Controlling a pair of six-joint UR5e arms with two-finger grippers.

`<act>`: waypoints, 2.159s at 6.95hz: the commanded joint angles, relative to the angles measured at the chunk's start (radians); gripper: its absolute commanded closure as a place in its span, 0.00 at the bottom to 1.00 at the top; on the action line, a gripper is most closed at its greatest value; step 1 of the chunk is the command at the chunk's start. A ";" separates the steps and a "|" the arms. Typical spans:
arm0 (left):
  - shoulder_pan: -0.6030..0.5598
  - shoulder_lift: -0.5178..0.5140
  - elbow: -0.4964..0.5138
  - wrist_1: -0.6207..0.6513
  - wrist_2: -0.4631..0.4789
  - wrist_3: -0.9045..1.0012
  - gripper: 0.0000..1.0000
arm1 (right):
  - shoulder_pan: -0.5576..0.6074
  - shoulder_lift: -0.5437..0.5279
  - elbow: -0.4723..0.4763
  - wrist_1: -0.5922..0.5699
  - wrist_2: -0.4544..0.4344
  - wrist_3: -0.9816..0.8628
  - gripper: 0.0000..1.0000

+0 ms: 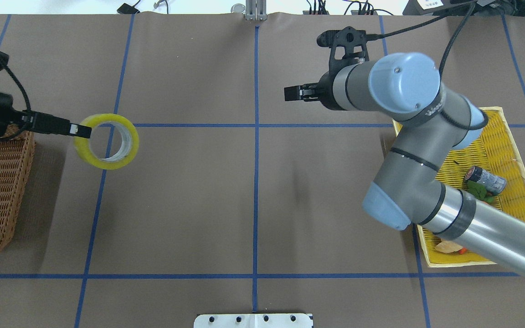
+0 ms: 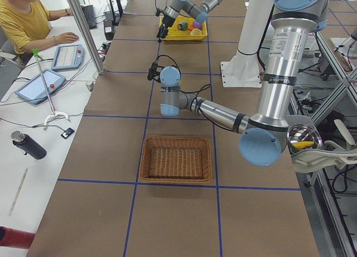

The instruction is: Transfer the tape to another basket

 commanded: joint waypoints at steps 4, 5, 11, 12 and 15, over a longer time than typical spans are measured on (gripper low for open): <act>-0.337 0.166 0.137 -0.030 -0.282 -0.077 0.95 | 0.333 -0.071 -0.077 -0.116 0.354 -0.447 0.00; -0.356 0.170 0.212 -0.081 -0.299 -0.076 0.95 | 0.390 -0.097 -0.083 -0.119 0.419 -0.524 0.00; -0.354 0.174 0.470 -0.362 -0.298 -0.073 0.78 | 0.794 -0.299 -0.106 -0.395 0.611 -0.933 0.00; -0.356 0.172 0.479 -0.366 -0.295 -0.073 0.76 | 0.838 -0.361 -0.122 -0.394 0.625 -0.933 0.00; -0.351 0.148 0.559 -0.411 -0.283 -0.068 0.72 | 0.855 -0.442 -0.141 -0.388 0.556 -1.069 0.00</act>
